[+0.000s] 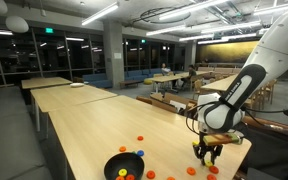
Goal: Put the round yellow, orange, blue blocks and another orange block in the black bowl respectively
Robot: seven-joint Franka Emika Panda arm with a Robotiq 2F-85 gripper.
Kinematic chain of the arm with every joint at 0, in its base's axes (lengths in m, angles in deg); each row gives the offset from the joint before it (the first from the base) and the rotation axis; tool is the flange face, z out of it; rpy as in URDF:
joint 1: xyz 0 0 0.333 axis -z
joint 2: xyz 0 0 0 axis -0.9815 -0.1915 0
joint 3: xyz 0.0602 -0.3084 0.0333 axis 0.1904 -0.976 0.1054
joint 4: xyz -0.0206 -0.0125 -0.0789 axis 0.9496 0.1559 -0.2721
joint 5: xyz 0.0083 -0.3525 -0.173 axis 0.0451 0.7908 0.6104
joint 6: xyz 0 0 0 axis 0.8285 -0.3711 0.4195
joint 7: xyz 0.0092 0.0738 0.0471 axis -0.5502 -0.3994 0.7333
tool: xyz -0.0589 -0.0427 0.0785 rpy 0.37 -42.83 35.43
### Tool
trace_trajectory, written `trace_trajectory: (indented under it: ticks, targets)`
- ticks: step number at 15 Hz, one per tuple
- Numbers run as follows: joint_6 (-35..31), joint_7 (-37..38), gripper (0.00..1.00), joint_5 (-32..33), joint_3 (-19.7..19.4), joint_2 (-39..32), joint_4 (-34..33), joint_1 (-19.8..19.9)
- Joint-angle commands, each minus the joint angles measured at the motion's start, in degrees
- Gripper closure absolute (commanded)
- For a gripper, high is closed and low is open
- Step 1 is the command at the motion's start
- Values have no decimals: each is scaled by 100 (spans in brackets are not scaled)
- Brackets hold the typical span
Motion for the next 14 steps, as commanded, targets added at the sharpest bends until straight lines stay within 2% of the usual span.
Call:
trace_trajectory:
  ticks: [1,4,9,12,14]
  targets:
    - [110,81,80,166,8,160,-9,21]
    - [85,35,76,183,8,217,-11,39]
    - [-970,-346,75,647,61,334,58,7]
    - [-1278,-1167,75,374,148,387,26,-107]
    - [-1200,-1873,75,43,206,272,-279,-240]
